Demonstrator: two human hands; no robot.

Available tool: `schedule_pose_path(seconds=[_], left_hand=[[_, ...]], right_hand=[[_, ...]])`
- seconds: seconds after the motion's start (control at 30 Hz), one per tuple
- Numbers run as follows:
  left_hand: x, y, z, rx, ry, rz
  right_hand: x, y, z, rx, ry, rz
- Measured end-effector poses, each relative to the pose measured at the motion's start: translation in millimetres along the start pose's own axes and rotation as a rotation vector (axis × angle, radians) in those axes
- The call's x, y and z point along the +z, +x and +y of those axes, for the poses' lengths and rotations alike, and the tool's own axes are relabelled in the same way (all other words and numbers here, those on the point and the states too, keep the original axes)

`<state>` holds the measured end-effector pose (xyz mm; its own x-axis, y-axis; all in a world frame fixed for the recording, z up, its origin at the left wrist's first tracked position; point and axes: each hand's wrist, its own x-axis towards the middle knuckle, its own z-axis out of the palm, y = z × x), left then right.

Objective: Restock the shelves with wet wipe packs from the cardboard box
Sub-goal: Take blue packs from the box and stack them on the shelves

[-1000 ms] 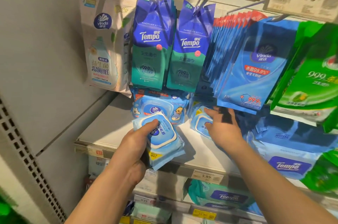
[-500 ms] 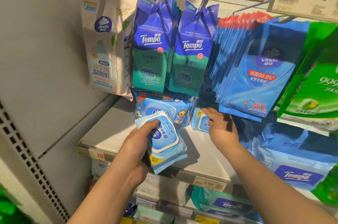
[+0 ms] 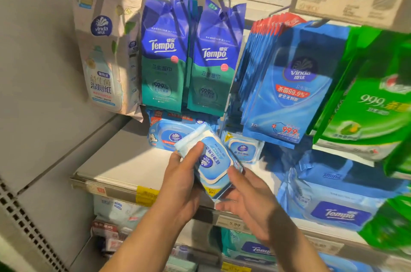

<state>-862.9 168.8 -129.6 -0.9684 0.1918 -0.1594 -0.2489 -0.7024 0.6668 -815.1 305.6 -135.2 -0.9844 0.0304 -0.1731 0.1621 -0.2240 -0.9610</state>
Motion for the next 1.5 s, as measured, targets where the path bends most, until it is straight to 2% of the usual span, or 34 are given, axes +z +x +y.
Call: schedule_pose_path(seconds=[0.07, 0.1, 0.2, 0.27, 0.33, 0.47, 0.53, 0.6, 0.7, 0.8, 0.87, 0.93, 1.0, 1.07, 1.23, 1.37, 1.5], left_hand=[[2, 2, -9, 0.056, 0.090, 0.002], [0, 4, -11, 0.102, 0.211, 0.021], [-9, 12, -9, 0.158, 0.794, 0.059], [-13, 18, -7, 0.108, 1.012, 0.027], [-14, 20, -8, 0.093, 1.002, 0.004], [-5, 17, -13, 0.066, 0.667, -0.084], [-2, 16, -13, 0.097, 0.621, -0.088], [-3, 18, -10, 0.173, 0.746, -0.121], [-4, 24, -7, 0.175, 0.915, -0.239], [2, 29, -7, 0.221, 1.094, -0.331], [2, 27, -3, 0.243, 1.119, -0.305], [-3, 23, -2, 0.260, 1.158, -0.205], [-12, 25, -5, 0.228, 1.176, -0.117], [-16, 31, -13, 0.211, 1.217, -0.076], [-6, 46, -28, 0.339, 1.322, 0.029], [2, 58, -35, 0.300, 1.325, 0.009], [10, 65, -35, 0.204, 1.225, -0.014]], right_hand=[[-9, 5, 4, -0.040, -0.024, 0.039], [-15, 8, 5, -0.049, -0.033, 0.091], [-32, 17, 8, -0.077, -0.134, 0.292], [-39, 21, 7, -0.092, -0.205, 0.325], [-44, 23, 5, -0.075, -0.209, 0.292], [-42, 20, 4, -0.017, -0.019, 0.190], [-40, 18, 5, 0.014, -0.015, 0.120], [-39, 19, 3, -0.004, -0.094, 0.077], [-38, 23, -10, -0.112, -0.174, 0.081], [-40, 33, -18, -0.221, -0.096, 0.071], [-44, 40, -15, -0.216, 0.030, 0.068], [-47, 42, -7, -0.212, 0.118, 0.095], [-48, 41, 2, -0.218, 0.102, 0.116], [-51, 42, 11, -0.224, -0.002, 0.150], [-52, 49, 19, -0.283, -0.478, 0.376], [-52, 57, 17, -0.264, -0.581, 0.511], [-51, 67, 16, -0.185, -0.474, 0.509]])
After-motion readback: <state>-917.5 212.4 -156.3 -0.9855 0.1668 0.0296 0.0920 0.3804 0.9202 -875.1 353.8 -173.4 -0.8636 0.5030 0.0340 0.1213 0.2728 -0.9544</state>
